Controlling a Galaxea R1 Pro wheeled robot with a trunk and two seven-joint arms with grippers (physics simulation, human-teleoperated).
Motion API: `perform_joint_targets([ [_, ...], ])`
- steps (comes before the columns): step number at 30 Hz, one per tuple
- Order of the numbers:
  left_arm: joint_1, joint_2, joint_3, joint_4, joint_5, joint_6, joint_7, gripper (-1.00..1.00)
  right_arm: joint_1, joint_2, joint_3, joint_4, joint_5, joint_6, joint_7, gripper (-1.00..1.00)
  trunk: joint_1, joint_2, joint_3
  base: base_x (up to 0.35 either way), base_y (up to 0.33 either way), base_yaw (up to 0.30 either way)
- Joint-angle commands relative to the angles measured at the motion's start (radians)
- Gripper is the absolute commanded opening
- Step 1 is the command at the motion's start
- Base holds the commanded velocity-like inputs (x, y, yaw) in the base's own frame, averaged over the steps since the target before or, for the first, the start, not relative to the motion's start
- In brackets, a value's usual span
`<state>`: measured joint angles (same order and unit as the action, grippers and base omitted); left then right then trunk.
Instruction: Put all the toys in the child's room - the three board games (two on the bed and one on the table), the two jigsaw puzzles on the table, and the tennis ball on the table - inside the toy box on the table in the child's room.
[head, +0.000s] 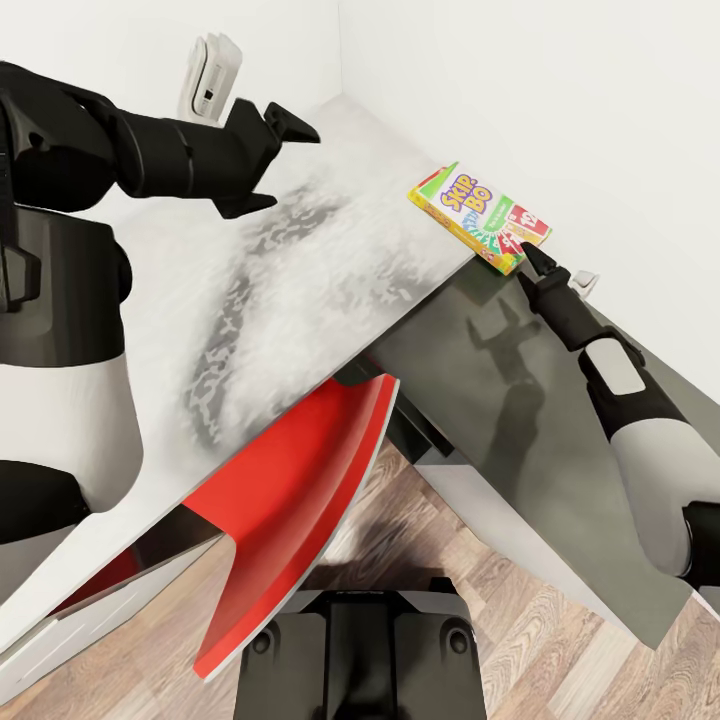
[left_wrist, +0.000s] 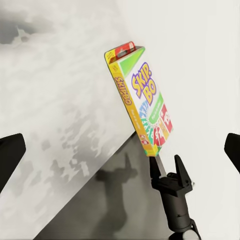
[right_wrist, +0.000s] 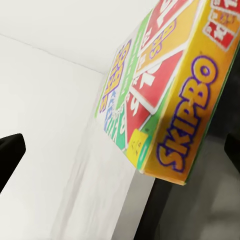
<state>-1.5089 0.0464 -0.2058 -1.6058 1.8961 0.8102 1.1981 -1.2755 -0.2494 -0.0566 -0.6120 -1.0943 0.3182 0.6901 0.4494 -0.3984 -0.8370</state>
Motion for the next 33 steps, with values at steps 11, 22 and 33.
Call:
perform_joint_targets([
  [11,-0.004,0.004,-0.042,0.000,0.009,0.003,0.008,1.00,-0.018,0.005,0.000,0.017,-0.009,0.010,0.004,1.00,0.001,-0.002,-0.001,0.000,0.000,0.000],
  [22,-0.005,0.005,-0.048,0.000,0.009,0.003,0.008,1.00,-0.048,0.007,0.001,0.068,-0.009,0.010,0.006,1.00,0.001,-0.002,-0.001,0.000,0.000,0.000],
  [33,-0.005,0.006,-0.050,0.000,0.009,0.003,0.008,1.00,-0.067,0.009,0.003,0.101,-0.009,0.010,0.006,1.00,0.001,-0.002,-0.001,0.000,0.000,0.000],
])
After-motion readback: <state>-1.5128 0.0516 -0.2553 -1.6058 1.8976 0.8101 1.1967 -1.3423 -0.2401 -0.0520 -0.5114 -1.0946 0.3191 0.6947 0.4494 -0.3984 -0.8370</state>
